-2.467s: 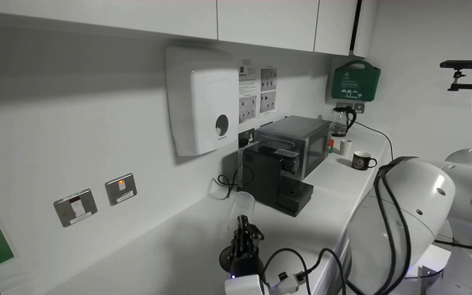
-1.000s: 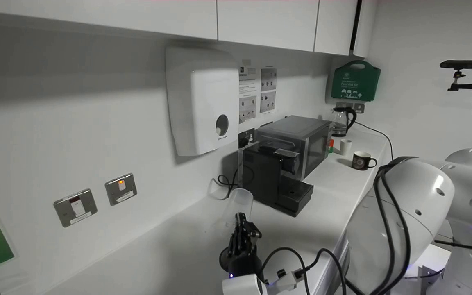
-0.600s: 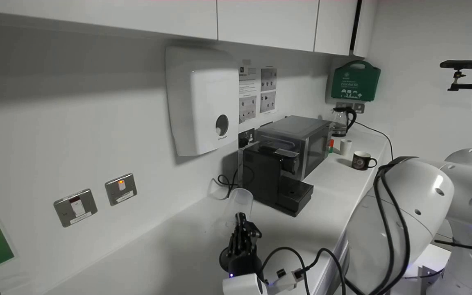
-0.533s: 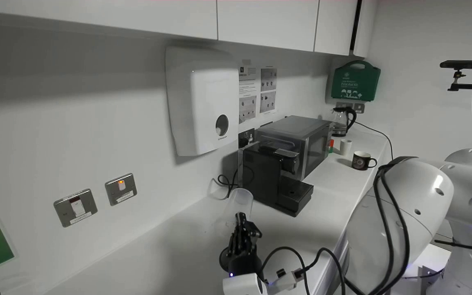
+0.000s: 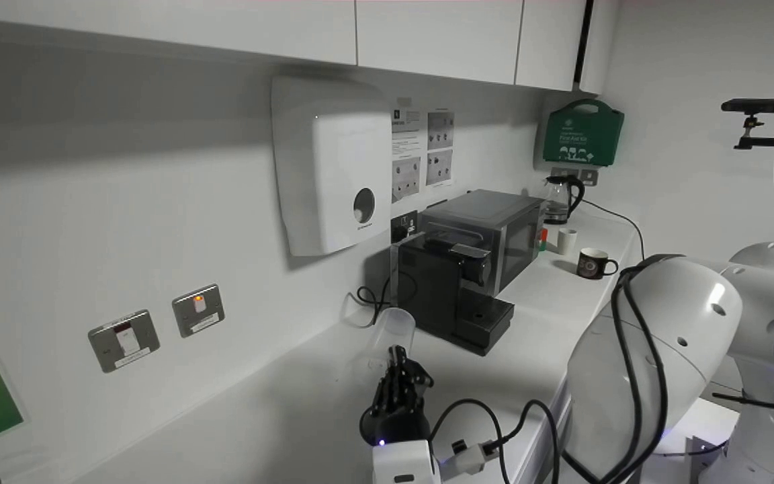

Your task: Take the mug from the coffee maker and put it on the counter, and pour the content from the transparent cup into the mug

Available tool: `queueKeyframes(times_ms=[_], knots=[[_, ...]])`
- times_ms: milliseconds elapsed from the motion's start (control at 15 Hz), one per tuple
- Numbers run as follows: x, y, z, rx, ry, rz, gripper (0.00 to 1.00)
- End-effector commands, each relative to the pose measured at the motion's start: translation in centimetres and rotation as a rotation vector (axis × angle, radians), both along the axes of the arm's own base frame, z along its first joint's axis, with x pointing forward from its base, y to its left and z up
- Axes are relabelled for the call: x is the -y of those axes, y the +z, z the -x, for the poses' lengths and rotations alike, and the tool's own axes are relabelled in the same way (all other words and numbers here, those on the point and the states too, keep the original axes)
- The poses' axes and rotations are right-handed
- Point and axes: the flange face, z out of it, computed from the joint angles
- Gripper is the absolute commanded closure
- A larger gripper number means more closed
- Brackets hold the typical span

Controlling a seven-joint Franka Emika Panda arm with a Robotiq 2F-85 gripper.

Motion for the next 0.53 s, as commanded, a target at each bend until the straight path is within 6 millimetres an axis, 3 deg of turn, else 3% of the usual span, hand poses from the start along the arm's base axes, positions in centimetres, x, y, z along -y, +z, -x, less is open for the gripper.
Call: queueKeyframes(times_ms=[0, 467], knots=[[0.7, 1.6, 0.3, 0.025, -0.011, -0.056, 0.98], [1.3, 3.4, 0.7, 0.069, -0.010, -0.113, 0.98]])
